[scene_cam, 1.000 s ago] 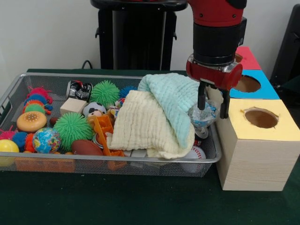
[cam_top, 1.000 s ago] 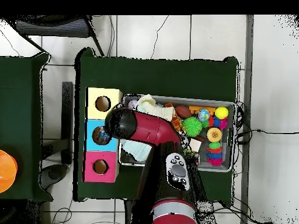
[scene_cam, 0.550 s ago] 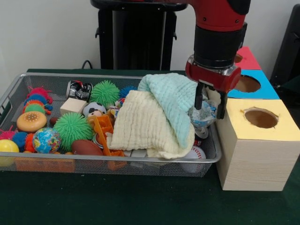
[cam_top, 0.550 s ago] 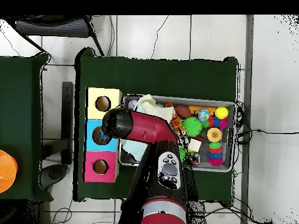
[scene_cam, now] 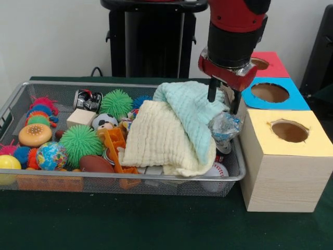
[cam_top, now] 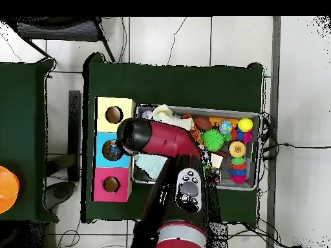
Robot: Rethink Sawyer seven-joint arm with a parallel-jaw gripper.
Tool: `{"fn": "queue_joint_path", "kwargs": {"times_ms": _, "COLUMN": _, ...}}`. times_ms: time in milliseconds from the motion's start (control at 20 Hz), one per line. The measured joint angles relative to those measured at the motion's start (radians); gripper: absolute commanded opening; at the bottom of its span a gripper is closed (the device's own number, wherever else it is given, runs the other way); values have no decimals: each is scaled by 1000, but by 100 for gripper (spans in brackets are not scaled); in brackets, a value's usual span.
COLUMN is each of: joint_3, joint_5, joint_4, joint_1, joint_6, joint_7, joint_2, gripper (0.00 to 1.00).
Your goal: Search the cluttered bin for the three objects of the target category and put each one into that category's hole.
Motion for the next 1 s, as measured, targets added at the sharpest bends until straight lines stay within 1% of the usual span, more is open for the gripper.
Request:
{"fn": "queue_joint_path", "kwargs": {"times_ms": 100, "joint_3": 1, "joint_5": 0, "joint_4": -12, "joint_1": -15, "joint_6": 58, "joint_7": 0, "joint_2": 8, "gripper": 100}}
{"fn": "queue_joint_path", "kwargs": {"times_ms": 200, "joint_3": 3, "joint_5": 0, "joint_4": -17, "joint_1": -26, "joint_6": 81, "joint_7": 0, "joint_2": 12, "gripper": 100}}
{"fn": "queue_joint_path", "kwargs": {"times_ms": 250, "joint_3": 12, "joint_5": 1, "joint_4": -24, "joint_1": -49, "joint_6": 97, "joint_7": 0, "joint_2": 17, "gripper": 100}}
{"fn": "queue_joint_path", "kwargs": {"times_ms": 450, "joint_3": 41, "joint_5": 14, "joint_4": -25, "joint_1": -94, "joint_6": 86, "joint_7": 0, "joint_2": 23, "gripper": 100}}
{"fn": "queue_joint_path", "kwargs": {"times_ms": 550, "joint_3": 83, "joint_5": 33, "joint_4": -23, "joint_1": -140, "joint_6": 41, "joint_7": 0, "joint_2": 27, "gripper": 100}}
{"fn": "queue_joint_path", "kwargs": {"times_ms": 650, "joint_3": 104, "joint_5": 40, "joint_4": -22, "joint_1": -161, "joint_6": 12, "joint_7": 0, "joint_2": 28, "gripper": 100}}
{"fn": "queue_joint_path", "kwargs": {"times_ms": 800, "joint_3": 161, "joint_5": 53, "joint_4": -21, "joint_1": -213, "joint_6": -74, "joint_7": 0, "joint_2": 26, "gripper": 100}}
{"fn": "queue_joint_path", "kwargs": {"times_ms": 950, "joint_3": 191, "joint_5": 54, "joint_4": -20, "joint_1": -240, "joint_6": -103, "joint_7": 0, "joint_2": 16, "gripper": 100}}
{"fn": "queue_joint_path", "kwargs": {"times_ms": 1000, "joint_3": 211, "joint_5": 54, "joint_4": -17, "joint_1": -255, "joint_6": -104, "joint_7": 0, "joint_2": 0, "gripper": 100}}
